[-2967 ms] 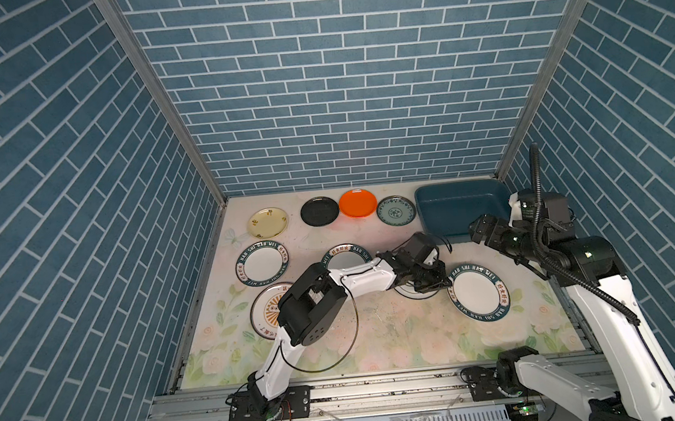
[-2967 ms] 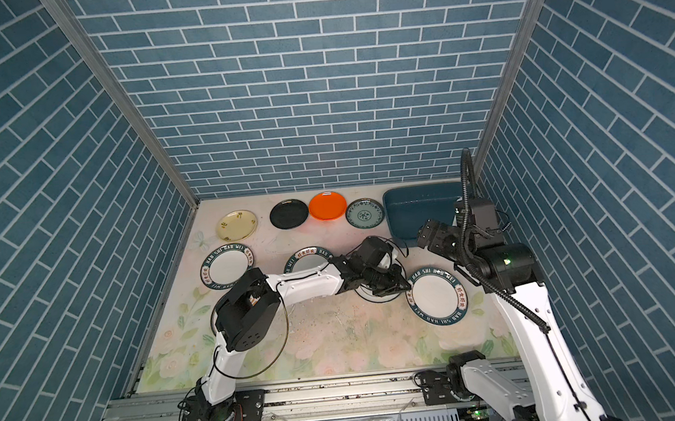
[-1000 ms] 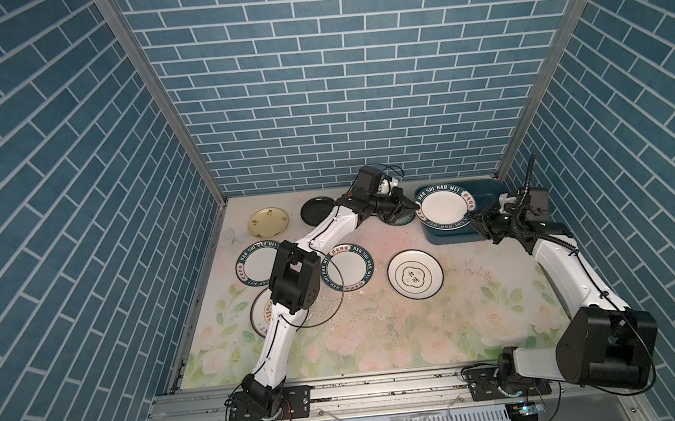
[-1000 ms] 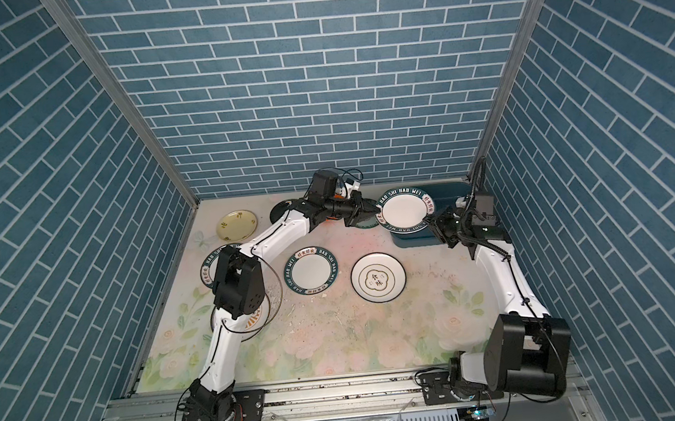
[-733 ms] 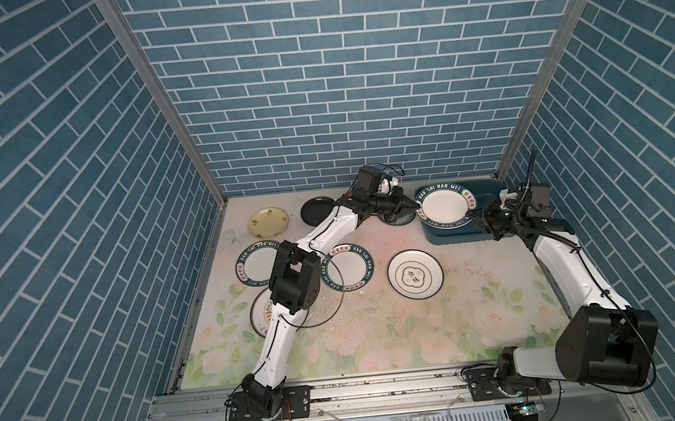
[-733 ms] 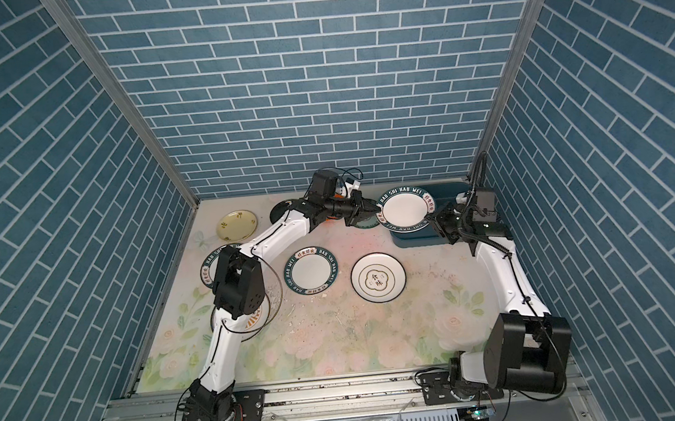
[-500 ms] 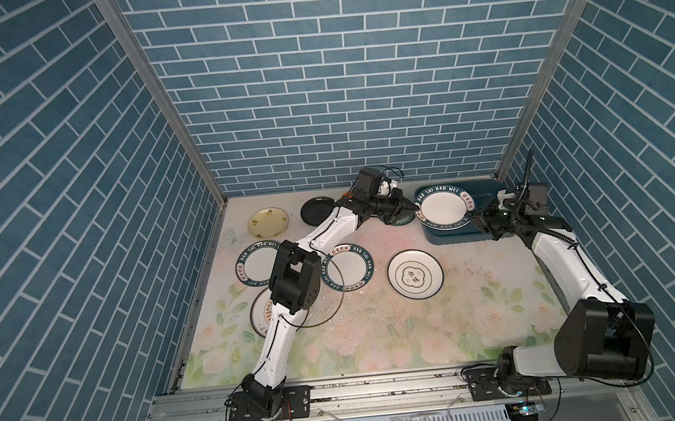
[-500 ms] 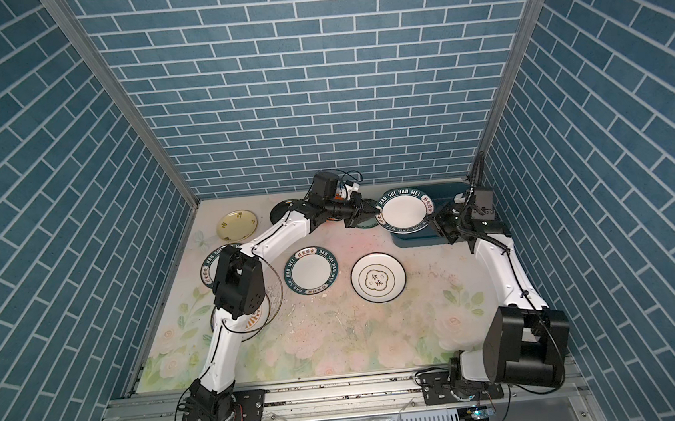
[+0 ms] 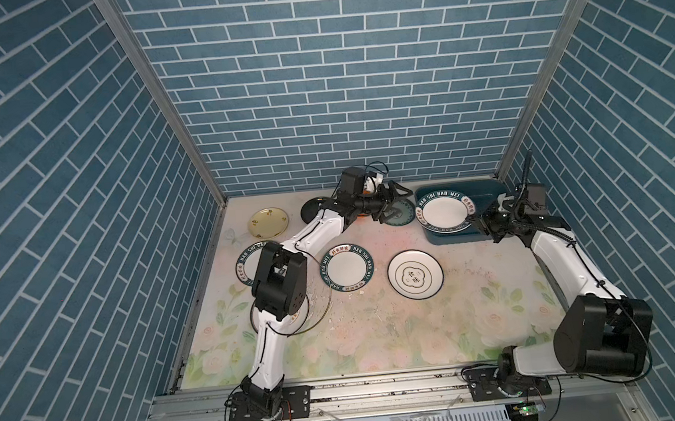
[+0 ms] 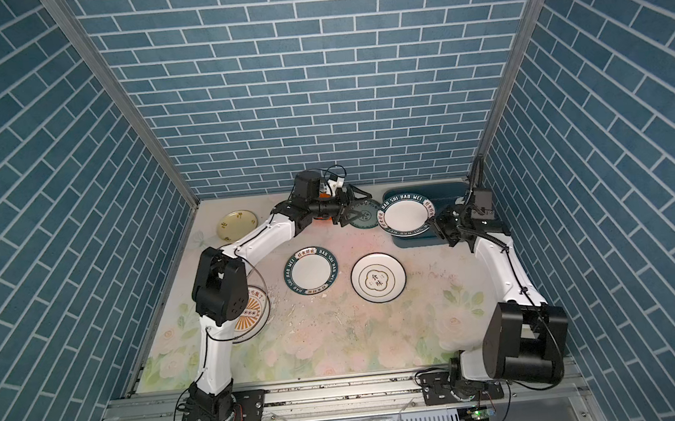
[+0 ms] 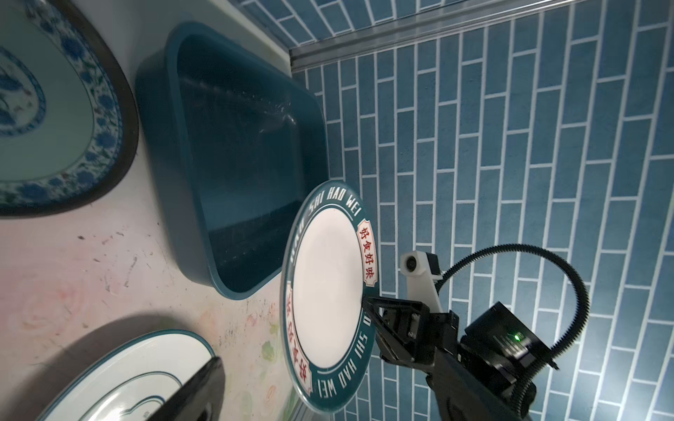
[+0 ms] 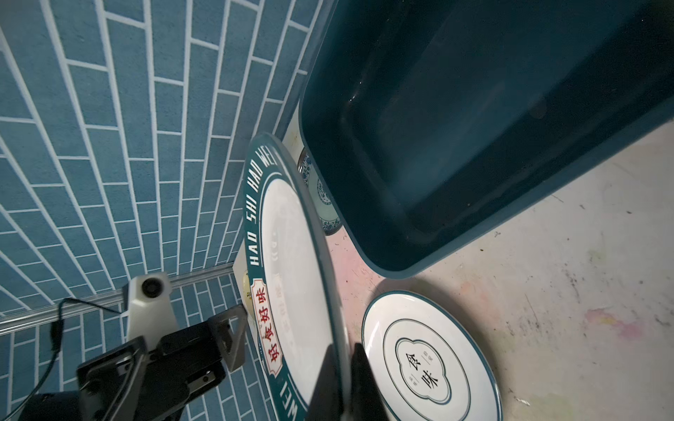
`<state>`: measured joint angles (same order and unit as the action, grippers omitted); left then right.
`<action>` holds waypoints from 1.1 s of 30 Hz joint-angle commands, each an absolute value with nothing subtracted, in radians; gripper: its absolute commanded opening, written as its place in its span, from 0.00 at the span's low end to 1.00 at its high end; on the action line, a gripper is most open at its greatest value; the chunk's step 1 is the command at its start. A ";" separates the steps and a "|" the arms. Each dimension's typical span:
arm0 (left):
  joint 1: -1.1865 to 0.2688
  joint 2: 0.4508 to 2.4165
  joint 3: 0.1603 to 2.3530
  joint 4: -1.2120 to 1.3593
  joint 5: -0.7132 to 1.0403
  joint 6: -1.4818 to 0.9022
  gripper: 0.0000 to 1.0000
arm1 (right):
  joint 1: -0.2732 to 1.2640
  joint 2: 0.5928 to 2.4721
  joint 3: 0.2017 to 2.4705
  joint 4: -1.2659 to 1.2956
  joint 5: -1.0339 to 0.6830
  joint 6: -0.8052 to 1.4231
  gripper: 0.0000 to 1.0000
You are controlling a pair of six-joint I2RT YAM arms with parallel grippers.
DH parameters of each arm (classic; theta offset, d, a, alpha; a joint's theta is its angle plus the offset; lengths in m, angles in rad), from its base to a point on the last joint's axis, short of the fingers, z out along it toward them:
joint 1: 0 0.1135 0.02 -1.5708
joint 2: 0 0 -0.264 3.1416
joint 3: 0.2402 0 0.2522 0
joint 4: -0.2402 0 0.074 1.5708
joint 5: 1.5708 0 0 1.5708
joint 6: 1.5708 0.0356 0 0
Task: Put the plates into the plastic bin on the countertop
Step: 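Lower the plate into the teal bin with right gripper while left arm withdraws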
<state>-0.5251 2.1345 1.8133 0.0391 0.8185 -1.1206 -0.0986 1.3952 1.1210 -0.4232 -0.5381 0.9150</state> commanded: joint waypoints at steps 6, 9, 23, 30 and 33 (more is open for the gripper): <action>-0.477 1.899 1.685 -0.011 0.775 -0.879 1.00 | -0.113 1.509 1.243 -0.440 -0.465 0.866 0.00; -0.477 1.841 1.636 -0.035 0.747 -0.839 1.00 | -0.122 1.568 1.295 -0.458 -0.418 0.832 0.00; -0.468 1.635 1.488 -0.148 0.622 -0.721 1.00 | -0.154 1.837 1.473 -0.532 -0.322 0.641 0.00; -0.466 1.570 1.413 -0.190 0.553 -0.719 1.00 | -0.165 1.966 1.576 -0.519 -0.346 0.612 0.00; -0.466 1.534 1.369 -0.190 0.522 -0.722 1.00 | -0.172 2.017 1.600 -0.508 -0.360 0.604 0.00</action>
